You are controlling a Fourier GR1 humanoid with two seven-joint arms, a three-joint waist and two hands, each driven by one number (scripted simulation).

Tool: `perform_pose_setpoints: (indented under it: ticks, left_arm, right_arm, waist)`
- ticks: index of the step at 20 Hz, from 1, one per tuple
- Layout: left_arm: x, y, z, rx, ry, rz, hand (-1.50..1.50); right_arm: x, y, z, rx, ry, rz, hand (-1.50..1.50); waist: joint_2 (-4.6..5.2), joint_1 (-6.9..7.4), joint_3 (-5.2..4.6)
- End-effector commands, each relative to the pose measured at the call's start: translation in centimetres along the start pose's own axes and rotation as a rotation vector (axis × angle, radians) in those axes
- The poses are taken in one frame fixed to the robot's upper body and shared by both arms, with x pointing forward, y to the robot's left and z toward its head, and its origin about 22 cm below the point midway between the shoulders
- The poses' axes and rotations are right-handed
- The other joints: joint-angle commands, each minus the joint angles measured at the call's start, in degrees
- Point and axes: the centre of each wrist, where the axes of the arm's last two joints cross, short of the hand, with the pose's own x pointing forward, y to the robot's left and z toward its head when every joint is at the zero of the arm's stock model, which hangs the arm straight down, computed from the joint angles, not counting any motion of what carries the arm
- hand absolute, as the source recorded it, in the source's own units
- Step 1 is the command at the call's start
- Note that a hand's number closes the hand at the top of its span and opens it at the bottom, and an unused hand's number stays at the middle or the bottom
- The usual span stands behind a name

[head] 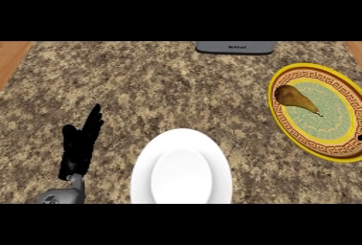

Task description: Pick the pear from the plate and place it in the plate

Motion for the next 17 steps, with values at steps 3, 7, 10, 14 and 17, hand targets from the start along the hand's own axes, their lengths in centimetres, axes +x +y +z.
perform_pose_setpoints:
  ticks: [3, 7, 10, 14, 17]
  left_arm:
    - [1.3, -0.9, 0.1, -0.013, -0.005, 0.018, 0.00]
    - [-0.6, 0.4, 0.5, -0.003, -0.014, 0.003, 0.00]
    - [0.4, 1.0, -0.2, -0.007, -0.002, -0.011, 0.00]
    - [0.6, 1.0, -0.5, -0.002, -0.013, 0.007, 0.00]
    - [0.6, -0.3, -0.8, -0.005, -0.019, 0.007, 0.00]
  right_arm:
    - [-0.6, -1.6, 1.7, -0.054, -0.025, -0.022, -1.50]
    - [-0.9, -1.7, 2.2, -0.123, 0.018, 0.011, -1.50]
    - [0.1, -2.9, 1.6, -0.148, 0.033, 0.010, -1.50]
    - [-0.6, -4.2, 3.6, -0.132, 0.048, 0.013, -1.50]
    - [-2.3, -2.4, 4.7, -0.146, 0.045, 0.049, -1.50]
  waist:
    - [0.14, 0.31, 0.12]
    - [0.21, 0.45, 0.08]
    - [0.51, 1.04, 0.18]
    - [0.28, 0.26, 0.12]
    - [0.45, 0.22, 0.21]
